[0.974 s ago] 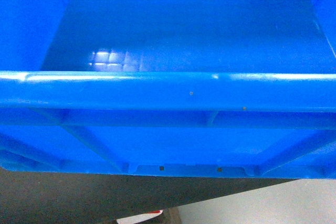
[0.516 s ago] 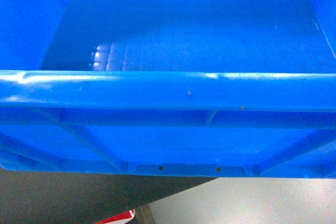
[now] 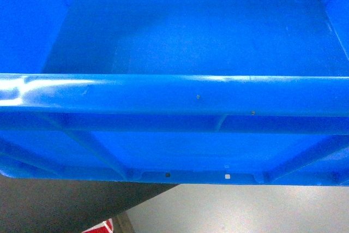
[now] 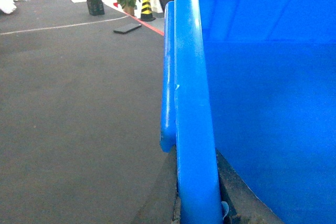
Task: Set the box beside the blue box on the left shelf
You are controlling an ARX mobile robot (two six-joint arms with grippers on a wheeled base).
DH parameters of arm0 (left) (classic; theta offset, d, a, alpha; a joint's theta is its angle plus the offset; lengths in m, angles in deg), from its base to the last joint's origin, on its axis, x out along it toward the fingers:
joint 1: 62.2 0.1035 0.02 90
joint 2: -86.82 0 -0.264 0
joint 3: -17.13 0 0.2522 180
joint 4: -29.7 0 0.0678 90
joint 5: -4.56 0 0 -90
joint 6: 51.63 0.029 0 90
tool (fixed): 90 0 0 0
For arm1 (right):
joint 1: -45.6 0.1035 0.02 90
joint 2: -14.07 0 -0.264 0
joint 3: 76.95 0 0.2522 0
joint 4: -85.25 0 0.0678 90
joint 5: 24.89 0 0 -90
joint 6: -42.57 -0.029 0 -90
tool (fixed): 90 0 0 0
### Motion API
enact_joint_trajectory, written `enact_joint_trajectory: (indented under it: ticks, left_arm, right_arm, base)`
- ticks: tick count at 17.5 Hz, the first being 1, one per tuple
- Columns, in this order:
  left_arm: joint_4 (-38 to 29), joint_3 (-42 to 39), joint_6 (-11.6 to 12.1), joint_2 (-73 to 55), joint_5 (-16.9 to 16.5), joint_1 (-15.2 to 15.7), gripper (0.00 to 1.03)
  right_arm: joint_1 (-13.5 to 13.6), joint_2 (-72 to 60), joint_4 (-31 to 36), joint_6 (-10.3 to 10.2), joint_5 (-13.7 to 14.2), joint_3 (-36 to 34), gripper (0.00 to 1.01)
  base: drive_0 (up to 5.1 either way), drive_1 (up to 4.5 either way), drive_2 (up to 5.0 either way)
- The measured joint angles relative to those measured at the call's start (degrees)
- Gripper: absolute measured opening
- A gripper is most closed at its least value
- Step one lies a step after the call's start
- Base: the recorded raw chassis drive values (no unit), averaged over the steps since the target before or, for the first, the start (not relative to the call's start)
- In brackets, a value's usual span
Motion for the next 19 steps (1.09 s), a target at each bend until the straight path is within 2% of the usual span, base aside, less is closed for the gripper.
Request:
enact_joint_trajectory:
  ticks: [19]
  left_arm:
    - [-0.1,0.0,0.0,0.0,0.0,0.0,0.08]
  right_arm:
    - [0.0,0.0,0.1,0.0,0.0,0.0,0.10]
  base:
    - [-1.5,-1.55,-1.5]
